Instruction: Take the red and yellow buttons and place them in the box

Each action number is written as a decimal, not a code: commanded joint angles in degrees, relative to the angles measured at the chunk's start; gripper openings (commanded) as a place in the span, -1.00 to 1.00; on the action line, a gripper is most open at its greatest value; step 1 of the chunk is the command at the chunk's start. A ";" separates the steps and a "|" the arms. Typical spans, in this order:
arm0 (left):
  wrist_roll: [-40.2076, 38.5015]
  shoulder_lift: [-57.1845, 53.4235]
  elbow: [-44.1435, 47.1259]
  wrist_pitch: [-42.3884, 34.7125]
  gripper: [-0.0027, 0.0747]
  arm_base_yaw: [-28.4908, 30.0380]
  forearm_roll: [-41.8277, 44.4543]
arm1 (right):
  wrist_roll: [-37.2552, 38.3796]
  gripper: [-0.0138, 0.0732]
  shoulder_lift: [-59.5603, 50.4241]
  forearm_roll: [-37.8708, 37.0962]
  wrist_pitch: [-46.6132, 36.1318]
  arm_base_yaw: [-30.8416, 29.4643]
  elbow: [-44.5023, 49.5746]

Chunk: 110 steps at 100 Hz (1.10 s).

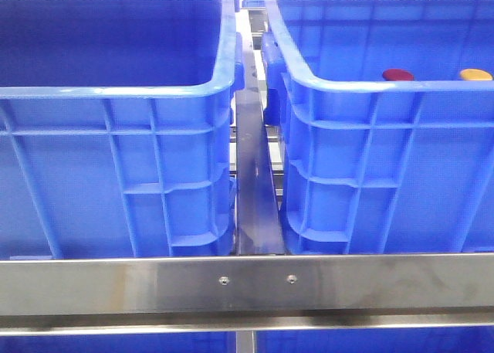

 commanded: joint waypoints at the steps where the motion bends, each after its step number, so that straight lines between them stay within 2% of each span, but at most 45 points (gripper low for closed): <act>1: -0.67 -1.73 3.04 -4.25 -0.98 0.16 -0.07 | -1.19 -0.84 0.72 1.17 -1.83 1.00 -1.46; 15: -0.67 -1.73 3.04 -4.25 -0.98 0.16 -0.07 | -1.19 -0.84 0.72 1.28 -7.42 3.57 -1.46; 33: -0.67 -1.73 3.04 -4.25 -0.98 0.16 -0.07 | -1.19 -0.84 0.72 1.34 -10.19 7.30 -1.46; 50: -0.67 -1.73 3.04 -4.25 -0.98 0.16 -0.07 | -1.19 -0.84 -0.44 2.83 -23.39 10.31 -1.46; 59: -0.67 -1.73 3.04 -4.25 -0.98 0.16 -0.07 | -1.14 -0.84 -0.57 2.92 -27.09 11.73 -1.46; 66: -0.67 -1.73 3.04 -4.25 -0.98 0.16 -0.07 | -1.07 -0.84 -1.17 0.59 -28.33 12.90 -1.46; 72: -0.67 -1.73 3.04 -4.25 -0.98 0.16 -0.07 | 1.35 -0.84 -1.71 -4.78 -28.58 13.64 -1.46; 77: -0.67 -1.73 3.04 -4.25 -0.98 0.16 -0.07 | 7.35 -0.84 -1.53 -10.96 -27.93 13.70 -1.35; 83: -0.67 -1.73 3.04 -4.25 -0.98 0.16 -0.07 | 19.69 -0.84 -1.39 -20.36 -27.93 13.70 -0.87; 101: -0.67 -1.73 3.04 -4.25 -0.98 0.16 -0.07 | 62.78 -0.84 -1.39 -59.73 -26.94 13.58 1.05; 110: -0.67 -1.73 3.04 -4.25 -0.98 0.16 -0.07 | 79.26 -0.84 -1.39 -77.12 -26.76 13.58 1.91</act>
